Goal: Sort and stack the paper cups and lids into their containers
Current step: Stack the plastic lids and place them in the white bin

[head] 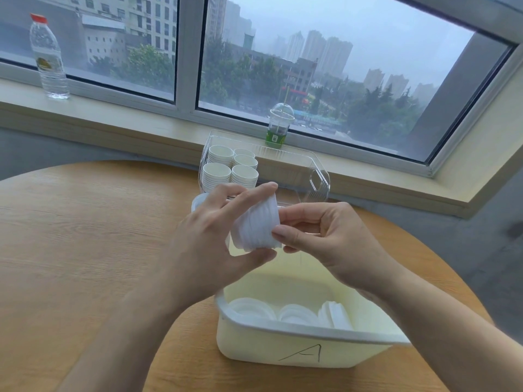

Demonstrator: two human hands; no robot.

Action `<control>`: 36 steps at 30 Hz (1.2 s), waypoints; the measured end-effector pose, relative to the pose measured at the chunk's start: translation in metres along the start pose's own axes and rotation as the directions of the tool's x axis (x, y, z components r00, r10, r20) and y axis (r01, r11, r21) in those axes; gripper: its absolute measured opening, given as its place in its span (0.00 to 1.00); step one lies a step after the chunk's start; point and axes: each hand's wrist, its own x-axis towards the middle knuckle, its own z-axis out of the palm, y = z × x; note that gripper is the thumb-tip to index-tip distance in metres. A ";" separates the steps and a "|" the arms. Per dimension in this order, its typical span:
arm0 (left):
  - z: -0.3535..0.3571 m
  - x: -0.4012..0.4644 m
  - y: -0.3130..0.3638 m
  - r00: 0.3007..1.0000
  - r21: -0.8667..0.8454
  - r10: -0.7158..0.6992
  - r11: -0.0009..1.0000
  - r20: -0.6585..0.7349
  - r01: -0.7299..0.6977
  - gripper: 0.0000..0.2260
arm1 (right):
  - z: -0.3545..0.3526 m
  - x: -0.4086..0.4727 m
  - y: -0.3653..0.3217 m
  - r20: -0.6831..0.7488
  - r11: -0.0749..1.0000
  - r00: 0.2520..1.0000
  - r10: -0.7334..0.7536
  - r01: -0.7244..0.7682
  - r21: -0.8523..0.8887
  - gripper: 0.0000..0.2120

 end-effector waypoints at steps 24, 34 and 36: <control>-0.009 -0.001 -0.005 0.997 -0.075 0.045 0.996 -0.063 -0.049 0.35 | 0.000 0.021 -0.003 0.184 0.941 0.972 -0.148 0.196 -0.276 0.36; -0.012 -0.002 -0.012 0.999 -0.025 -0.010 1.000 -0.044 0.009 0.35 | -0.012 0.024 0.035 0.214 0.924 0.976 0.052 0.034 -0.382 0.20; -0.010 -0.002 -0.012 0.999 -0.034 -0.005 0.999 -0.041 0.003 0.36 | -0.016 0.023 0.047 0.243 0.881 0.959 0.143 -0.011 -0.473 0.15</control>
